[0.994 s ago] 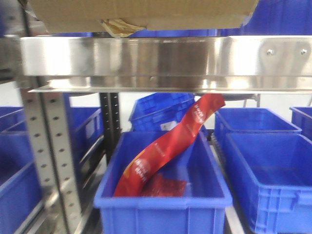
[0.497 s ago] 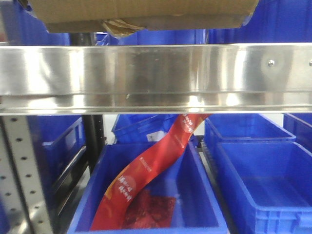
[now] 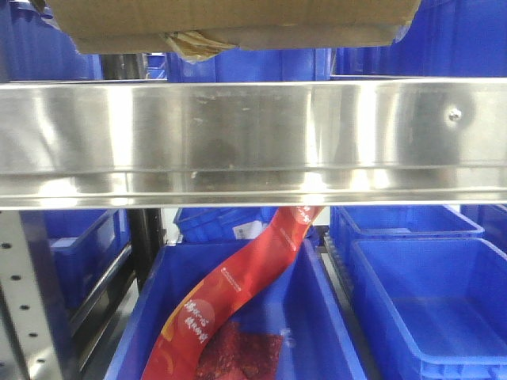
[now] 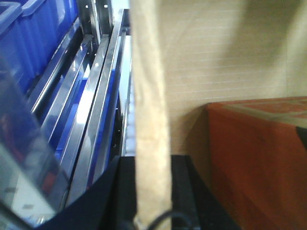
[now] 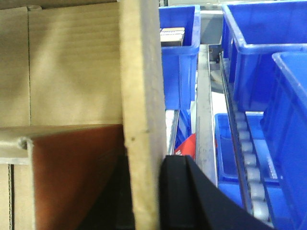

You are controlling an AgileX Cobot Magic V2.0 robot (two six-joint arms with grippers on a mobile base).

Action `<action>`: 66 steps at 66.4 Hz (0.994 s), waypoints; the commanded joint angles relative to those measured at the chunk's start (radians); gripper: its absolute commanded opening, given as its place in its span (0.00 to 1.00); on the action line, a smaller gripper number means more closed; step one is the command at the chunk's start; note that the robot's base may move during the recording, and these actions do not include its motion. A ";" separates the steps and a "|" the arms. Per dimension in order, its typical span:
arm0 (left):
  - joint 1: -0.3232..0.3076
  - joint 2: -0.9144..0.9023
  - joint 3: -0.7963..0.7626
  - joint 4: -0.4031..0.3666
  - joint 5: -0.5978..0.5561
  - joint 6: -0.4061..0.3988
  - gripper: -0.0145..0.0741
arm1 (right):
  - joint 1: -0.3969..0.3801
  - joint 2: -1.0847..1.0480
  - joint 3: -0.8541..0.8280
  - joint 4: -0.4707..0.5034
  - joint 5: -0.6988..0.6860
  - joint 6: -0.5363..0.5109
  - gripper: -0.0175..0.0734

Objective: Stack two boxes on right shelf middle
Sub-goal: 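Lower the stacked boxes with both grippers onto the middle steel shelf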

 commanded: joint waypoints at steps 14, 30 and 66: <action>0.007 -0.010 -0.011 0.041 0.000 0.000 0.04 | -0.011 -0.016 -0.011 -0.032 -0.077 0.007 0.01; 0.007 -0.010 -0.011 0.041 -0.004 0.000 0.04 | -0.010 -0.016 -0.011 -0.024 0.170 0.007 0.01; 0.132 0.054 -0.049 -0.251 -0.005 0.183 0.04 | 0.077 0.084 -0.134 -0.082 0.365 0.105 0.03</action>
